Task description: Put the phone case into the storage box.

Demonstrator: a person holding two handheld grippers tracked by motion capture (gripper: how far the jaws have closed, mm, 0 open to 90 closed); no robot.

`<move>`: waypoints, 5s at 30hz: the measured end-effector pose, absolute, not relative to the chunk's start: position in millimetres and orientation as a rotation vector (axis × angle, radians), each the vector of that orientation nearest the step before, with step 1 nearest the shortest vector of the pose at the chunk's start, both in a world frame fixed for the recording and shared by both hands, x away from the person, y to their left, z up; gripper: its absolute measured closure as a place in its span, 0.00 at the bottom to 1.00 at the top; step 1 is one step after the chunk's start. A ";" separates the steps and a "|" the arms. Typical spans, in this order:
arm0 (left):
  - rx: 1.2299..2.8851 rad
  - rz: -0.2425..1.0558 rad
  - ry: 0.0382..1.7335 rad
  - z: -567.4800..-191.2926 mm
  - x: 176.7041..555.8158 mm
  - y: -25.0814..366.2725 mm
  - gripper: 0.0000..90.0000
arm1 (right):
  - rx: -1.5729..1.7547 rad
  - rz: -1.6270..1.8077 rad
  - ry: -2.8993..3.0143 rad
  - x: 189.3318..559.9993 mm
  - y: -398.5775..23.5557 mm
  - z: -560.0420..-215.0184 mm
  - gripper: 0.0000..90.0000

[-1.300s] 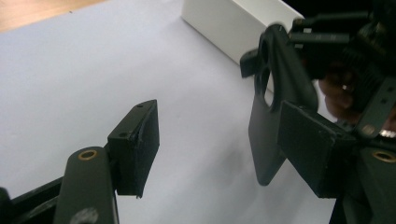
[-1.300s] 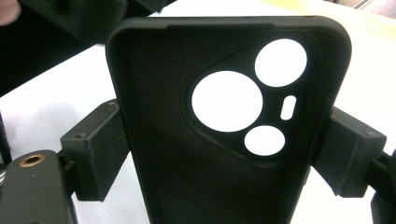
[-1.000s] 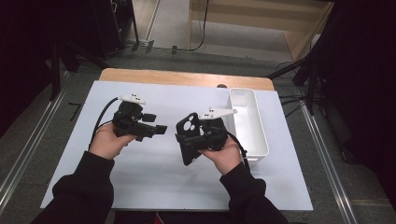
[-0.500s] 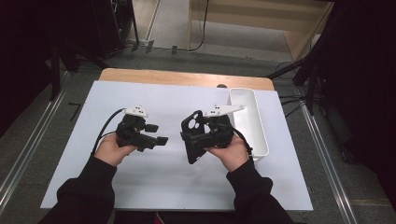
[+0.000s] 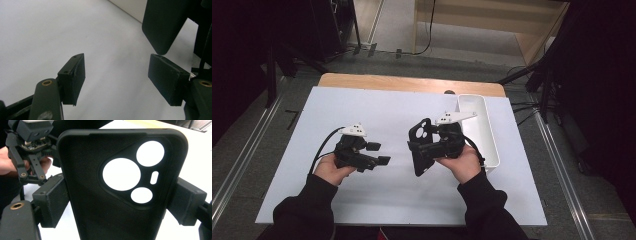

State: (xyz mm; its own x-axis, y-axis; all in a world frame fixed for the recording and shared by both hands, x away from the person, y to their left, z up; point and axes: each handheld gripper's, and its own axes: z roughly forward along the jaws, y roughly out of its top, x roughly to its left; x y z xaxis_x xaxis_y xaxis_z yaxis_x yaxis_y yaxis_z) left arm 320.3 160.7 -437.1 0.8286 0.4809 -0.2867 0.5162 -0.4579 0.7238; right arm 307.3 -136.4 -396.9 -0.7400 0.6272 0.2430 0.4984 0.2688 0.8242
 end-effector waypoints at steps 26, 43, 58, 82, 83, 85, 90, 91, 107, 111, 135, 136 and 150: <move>2.187 -0.062 0.774 -453.7 286.9 195.3 0.30 | 1.028 1.480 2.454 305.0 -141.9 -387.4 0.14; 2.183 -0.088 0.841 -457.9 284.9 212.7 0.30 | 1.063 1.477 2.411 305.0 -162.9 -368.0 0.14; 2.163 -0.109 0.872 -457.7 283.1 218.3 0.30 | 1.102 1.467 2.326 307.3 -190.9 -351.6 0.14; 2.165 -0.081 0.889 -456.4 277.2 223.9 0.30 | 1.198 1.425 2.170 313.5 -234.7 -340.5 0.14; 2.165 -0.080 0.889 -456.5 277.1 224.0 0.30 | 1.213 1.422 2.170 313.3 -235.8 -340.4 0.14; 2.165 -0.079 0.890 -456.4 276.8 223.9 0.30 | 1.213 1.413 2.160 314.2 -238.2 -341.0 0.14; 2.167 -0.078 0.889 -456.4 276.9 223.5 0.30 | 1.249 1.375 2.115 314.8 -245.5 -341.4 0.14; 2.166 -0.080 0.891 -456.5 276.8 223.2 0.30 | 1.258 1.376 2.106 314.9 -247.8 -341.6 0.14; 2.175 -0.085 0.885 -457.1 277.7 221.8 0.30 | 1.367 1.305 1.967 316.3 -270.1 -346.0 0.14; 2.177 -0.084 0.884 -457.3 277.8 221.1 0.30 | 1.383 1.294 1.947 316.8 -271.5 -347.2 0.14; 2.179 -0.085 0.884 -458.1 279.6 220.3 0.30 | 1.441 1.231 1.851 342.9 -273.7 -346.5 0.14; 2.176 -0.086 0.887 -458.2 279.8 220.5 0.30 | 1.441 1.224 1.849 344.8 -273.6 -346.5 0.14; 2.163 -0.097 0.889 -458.9 282.5 221.3 0.30 | 1.515 1.262 1.807 382.8 -276.3 -345.1 0.14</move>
